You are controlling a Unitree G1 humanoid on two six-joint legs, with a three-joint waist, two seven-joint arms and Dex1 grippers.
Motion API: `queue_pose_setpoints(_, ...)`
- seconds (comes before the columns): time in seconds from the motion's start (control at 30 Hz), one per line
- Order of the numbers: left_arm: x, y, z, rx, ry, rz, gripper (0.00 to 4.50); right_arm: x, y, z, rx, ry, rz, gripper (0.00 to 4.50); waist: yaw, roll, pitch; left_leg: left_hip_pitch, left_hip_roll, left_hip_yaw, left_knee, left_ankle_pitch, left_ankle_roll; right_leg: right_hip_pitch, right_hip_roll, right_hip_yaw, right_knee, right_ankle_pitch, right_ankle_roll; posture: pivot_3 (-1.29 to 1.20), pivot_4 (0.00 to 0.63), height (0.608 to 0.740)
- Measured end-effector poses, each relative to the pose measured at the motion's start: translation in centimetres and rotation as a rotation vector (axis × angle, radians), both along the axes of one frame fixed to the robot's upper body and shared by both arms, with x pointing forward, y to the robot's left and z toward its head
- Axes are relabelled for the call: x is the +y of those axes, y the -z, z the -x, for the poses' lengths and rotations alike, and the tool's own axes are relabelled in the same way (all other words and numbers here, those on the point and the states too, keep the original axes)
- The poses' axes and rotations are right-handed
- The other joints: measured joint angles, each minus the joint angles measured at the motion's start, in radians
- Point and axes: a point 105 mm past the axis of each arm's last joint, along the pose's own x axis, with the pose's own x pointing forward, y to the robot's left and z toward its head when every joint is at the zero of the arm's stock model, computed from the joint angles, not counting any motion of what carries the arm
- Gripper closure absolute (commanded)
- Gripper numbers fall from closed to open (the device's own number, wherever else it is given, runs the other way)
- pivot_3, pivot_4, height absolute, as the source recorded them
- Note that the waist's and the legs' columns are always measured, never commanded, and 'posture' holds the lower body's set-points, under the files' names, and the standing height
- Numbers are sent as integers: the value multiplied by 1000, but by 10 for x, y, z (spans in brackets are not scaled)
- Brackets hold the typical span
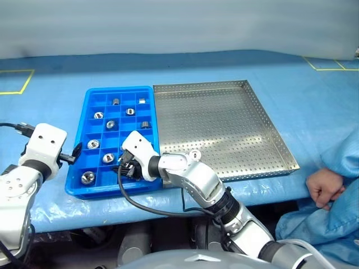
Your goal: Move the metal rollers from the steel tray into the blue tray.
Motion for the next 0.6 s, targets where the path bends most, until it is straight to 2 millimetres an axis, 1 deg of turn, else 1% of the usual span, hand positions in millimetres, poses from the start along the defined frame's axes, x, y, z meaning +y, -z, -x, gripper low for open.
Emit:
queue_pose_setpoints(0.23,-6,3,-2,2,22,24,302,-4,-1,-3,-25,13,7,2819,0,0,0,0,0,0,0,0,0,3,0,0,0,0,0,-26,150,740)
queue_pose_setpoints(0.3,-14,3,-4,-16,53,76,302,-11,-5,-9,-30,39,-4,2819,2,0,0,0,0,0,0,0,0,4,0,-1,0,0,0,-26,150,740)
queue_pose_setpoints(0.37,-27,6,-6,-36,107,165,302,-22,-24,-22,-45,91,-74,2819,5,0,0,-1,0,-1,1,0,0,4,0,-1,0,0,0,-26,150,740)
queue_pose_setpoints(0.43,-38,5,-8,-64,157,239,302,-36,-55,-34,-78,144,-174,2819,6,0,0,-1,0,-1,1,0,0,5,0,-1,0,0,0,-73,150,740)
queue_pose_setpoints(0.5,-54,0,-11,-130,219,337,302,-53,-89,-45,-80,202,-321,2819,5,0,0,-1,0,-2,1,0,0,5,0,-2,0,0,0,-89,150,740)
queue_pose_setpoints(0.57,-79,-9,-16,-231,323,481,302,-75,-125,-54,-35,263,-511,2819,4,0,0,-1,0,-2,1,0,0,6,0,-2,-1,0,0,-116,150,740)
queue_pose_setpoints(0.6,-87,-12,-17,-258,359,518,302,-83,-133,-57,-19,280,-555,2819,4,0,0,-1,0,-2,1,0,0,6,0,-3,-1,0,0,-116,150,740)
